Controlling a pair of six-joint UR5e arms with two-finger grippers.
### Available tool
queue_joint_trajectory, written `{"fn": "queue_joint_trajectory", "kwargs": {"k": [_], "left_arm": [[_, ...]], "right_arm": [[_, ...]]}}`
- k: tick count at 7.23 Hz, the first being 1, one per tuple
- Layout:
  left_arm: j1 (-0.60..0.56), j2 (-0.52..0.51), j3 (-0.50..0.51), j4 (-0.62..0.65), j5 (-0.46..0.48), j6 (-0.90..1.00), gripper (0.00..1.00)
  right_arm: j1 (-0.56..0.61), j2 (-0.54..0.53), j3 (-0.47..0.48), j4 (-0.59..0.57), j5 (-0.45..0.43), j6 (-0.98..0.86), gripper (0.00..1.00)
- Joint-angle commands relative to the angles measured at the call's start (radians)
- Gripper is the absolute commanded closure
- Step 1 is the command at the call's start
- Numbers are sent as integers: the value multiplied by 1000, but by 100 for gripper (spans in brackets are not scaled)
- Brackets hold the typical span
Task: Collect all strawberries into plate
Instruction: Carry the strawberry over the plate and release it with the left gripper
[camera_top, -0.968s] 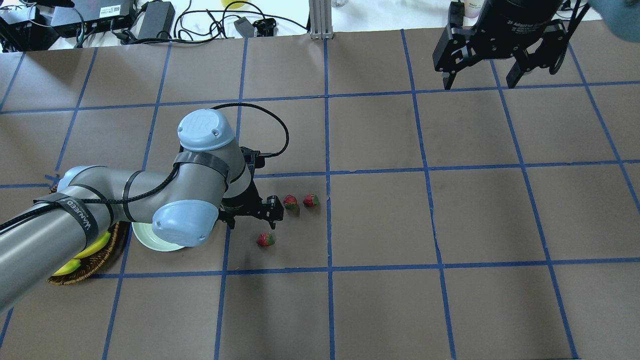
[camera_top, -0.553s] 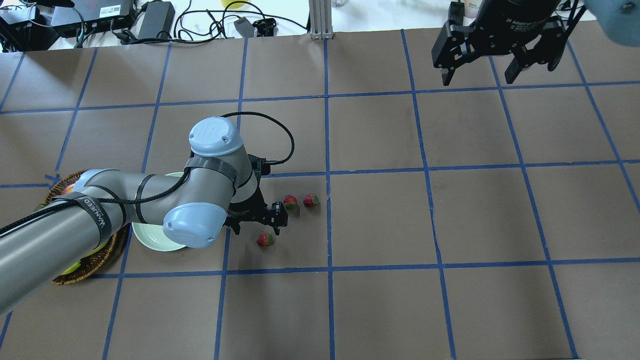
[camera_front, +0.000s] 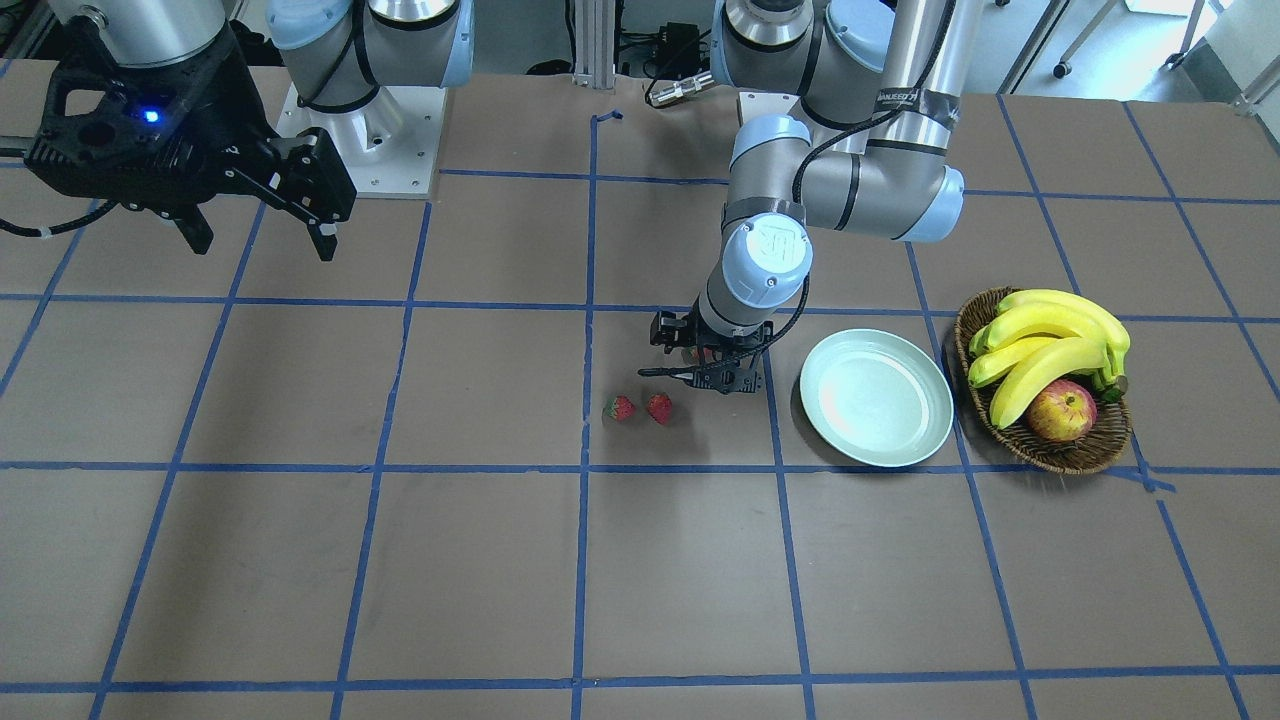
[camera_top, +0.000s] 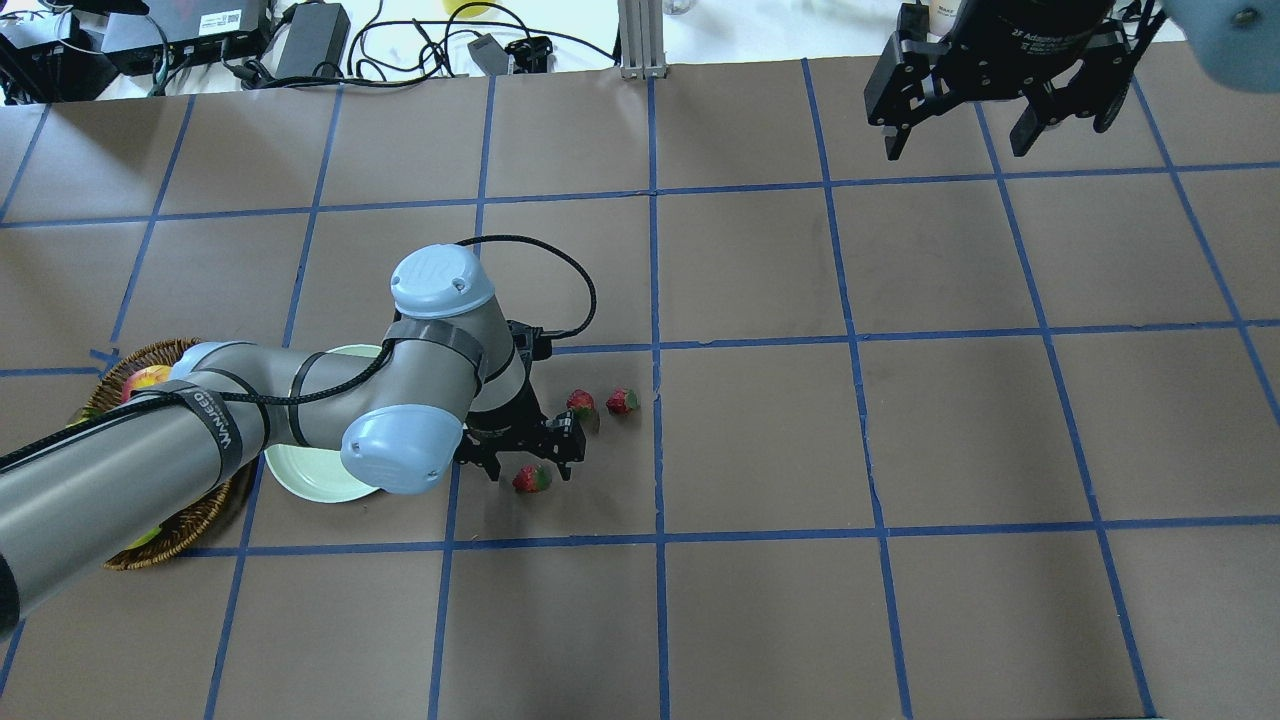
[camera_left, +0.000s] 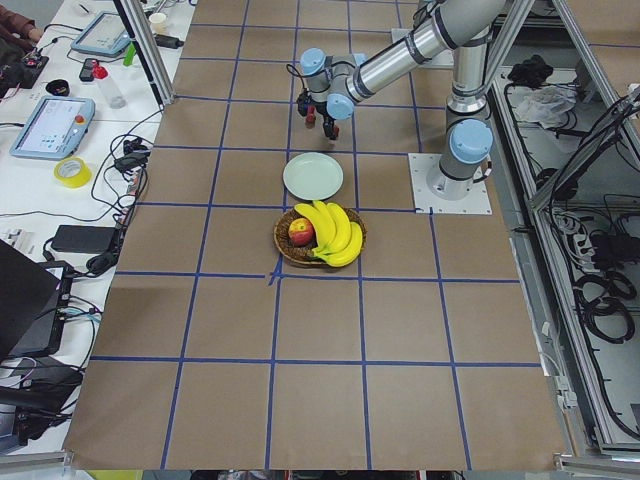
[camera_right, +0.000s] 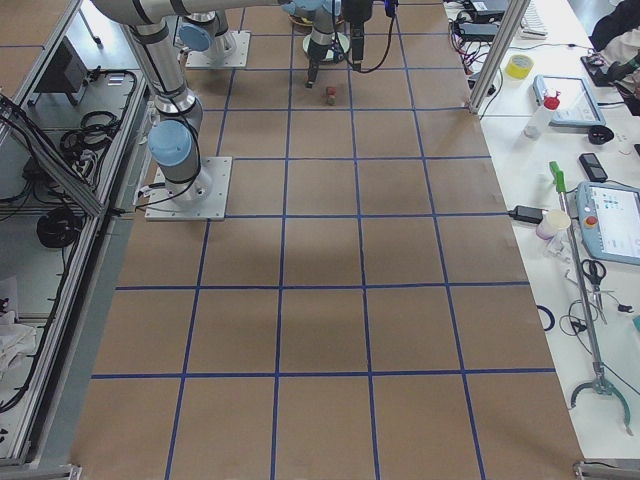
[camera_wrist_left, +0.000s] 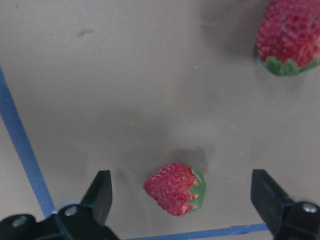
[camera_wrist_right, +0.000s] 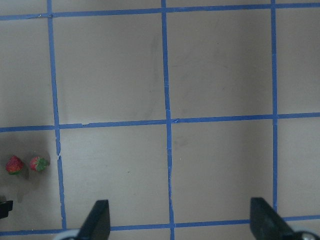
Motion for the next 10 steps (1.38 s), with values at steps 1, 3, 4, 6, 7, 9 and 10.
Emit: {"fn": "queue_joint_trajectory", "kwargs": {"k": [1,3,4,6,7,9,10], "left_arm": [[0,0,4,-2,3,4,69],[2,0,30,-8,-6,4,100],[5,3,43,-11,1,-5,100],[11,23,136,-57,9,-1,100],[43,26,240,-160,71,19,100],[150,22,377,-319,208,167,100],[222,14,371,-316,262,223,100]], "right_arm": [[0,0,-3,3,1,-2,0],[3,-2,1,1,-1,-1,0],[2,0,1,1,4,-1,0],[2,0,3,0,7,-1,0],[2,1,3,0,9,-1,0],[0,1,3,0,9,-1,0],[0,3,3,-2,12,-1,0]]}}
